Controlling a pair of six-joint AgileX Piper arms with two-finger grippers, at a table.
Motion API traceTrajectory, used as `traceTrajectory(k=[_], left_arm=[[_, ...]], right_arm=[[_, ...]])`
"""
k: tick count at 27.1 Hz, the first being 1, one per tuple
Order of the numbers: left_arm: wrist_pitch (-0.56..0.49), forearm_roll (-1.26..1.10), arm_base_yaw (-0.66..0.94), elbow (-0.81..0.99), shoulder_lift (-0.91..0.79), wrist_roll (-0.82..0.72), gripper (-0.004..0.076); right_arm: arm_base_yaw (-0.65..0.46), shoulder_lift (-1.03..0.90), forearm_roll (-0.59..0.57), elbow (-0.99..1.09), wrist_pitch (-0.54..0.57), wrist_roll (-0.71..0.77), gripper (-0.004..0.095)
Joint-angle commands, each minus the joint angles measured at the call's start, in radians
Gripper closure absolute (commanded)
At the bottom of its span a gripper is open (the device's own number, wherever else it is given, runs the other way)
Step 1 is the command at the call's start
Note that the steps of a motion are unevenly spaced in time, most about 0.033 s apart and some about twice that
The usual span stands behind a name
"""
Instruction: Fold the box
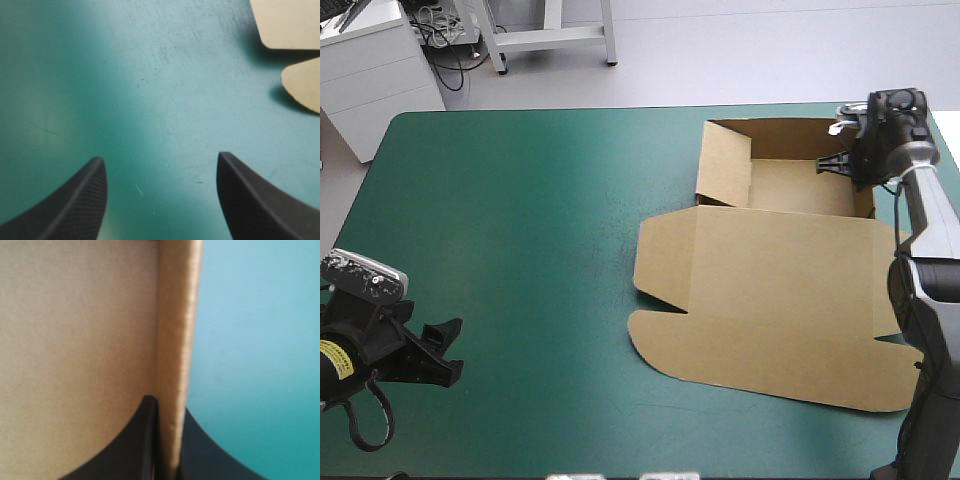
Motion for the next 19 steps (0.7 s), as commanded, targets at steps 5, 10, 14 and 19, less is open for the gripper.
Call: traceTrajectory(k=[5,10,14,19], left_arm=[[-0.005,-0.003,-0.007,-0.020,0.001,-0.009,0.0272],[0.000,-0.003,-0.007,-0.020,0.001,-0.009,0.0272],[0.005,-0.003,-0.007,-0.020,0.001,-0.009,0.0272],[0.010,-0.003,-0.007,-0.020,0.001,-0.013,0.0272]], right_arm=[[-0.225,-0.075,0.008,-0.023,-0.024,-0.049,0.0910],[-0.326,-0.069,0.029,-0.023,-0.035,-0.053,0.0910],[-0.357,-0.039,0.094,-0.023,-0.023,-0.066,0.0910],[-0.334,-0.001,0.160,-0.023,-0.030,-0.102,0.0911]])
